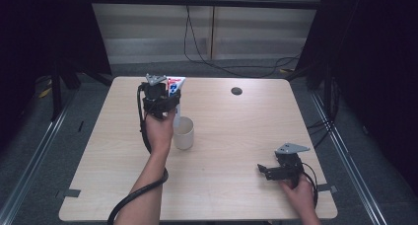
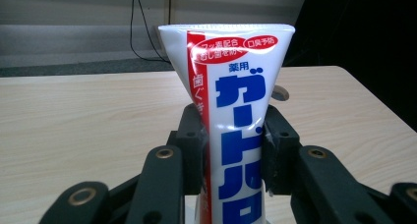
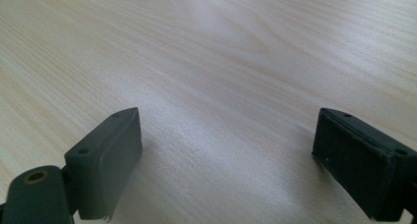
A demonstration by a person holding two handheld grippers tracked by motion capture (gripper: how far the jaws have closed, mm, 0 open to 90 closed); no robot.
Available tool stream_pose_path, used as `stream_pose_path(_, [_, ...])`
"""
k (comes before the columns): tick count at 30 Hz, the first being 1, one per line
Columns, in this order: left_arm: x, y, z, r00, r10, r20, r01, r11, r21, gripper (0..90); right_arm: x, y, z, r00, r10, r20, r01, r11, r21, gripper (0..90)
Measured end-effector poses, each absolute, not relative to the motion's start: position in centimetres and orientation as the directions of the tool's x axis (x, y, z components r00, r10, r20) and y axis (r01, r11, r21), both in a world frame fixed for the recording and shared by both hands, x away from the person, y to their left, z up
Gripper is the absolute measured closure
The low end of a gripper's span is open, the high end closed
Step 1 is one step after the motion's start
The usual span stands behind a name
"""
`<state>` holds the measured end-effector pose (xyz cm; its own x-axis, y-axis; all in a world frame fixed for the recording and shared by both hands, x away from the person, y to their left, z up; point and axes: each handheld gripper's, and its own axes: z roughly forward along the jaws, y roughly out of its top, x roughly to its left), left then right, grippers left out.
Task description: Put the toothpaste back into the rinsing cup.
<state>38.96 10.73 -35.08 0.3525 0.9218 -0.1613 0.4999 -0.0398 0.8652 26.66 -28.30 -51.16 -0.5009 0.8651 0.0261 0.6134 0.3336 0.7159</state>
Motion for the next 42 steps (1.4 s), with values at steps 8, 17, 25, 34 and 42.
stream_pose_path(8, [39.0,10.1,-35.2,0.357,0.92,-0.162,0.495,-0.039,0.868,67.5,26.7,-28.3,-51.2,-0.502,0.864,0.025,0.612,0.335,0.716,10.7])
stream_pose_path(17, [39.0,9.5,-35.8,0.362,0.919,-0.158,0.494,-0.045,0.868,67.3,26.7,-28.3,-51.2,-0.504,0.863,0.024,0.612,0.337,0.715,10.7])
stream_pose_path(25, [39.0,9.0,-36.7,0.363,0.918,-0.16,0.502,-0.048,0.863,67.0,26.7,-28.3,-51.2,-0.504,0.864,0.025,0.612,0.337,0.716,10.7])
stream_pose_path(34, [38.9,8.9,-37.7,0.367,0.916,-0.163,0.511,-0.052,0.858,66.6,26.7,-28.3,-51.2,-0.504,0.863,0.025,0.612,0.337,0.715,10.7])
stream_pose_path(42, [38.7,8.6,-38.1,0.364,0.918,-0.159,0.511,-0.054,0.858,66.4,26.7,-28.3,-51.2,-0.504,0.864,0.024,0.612,0.337,0.716,10.7])
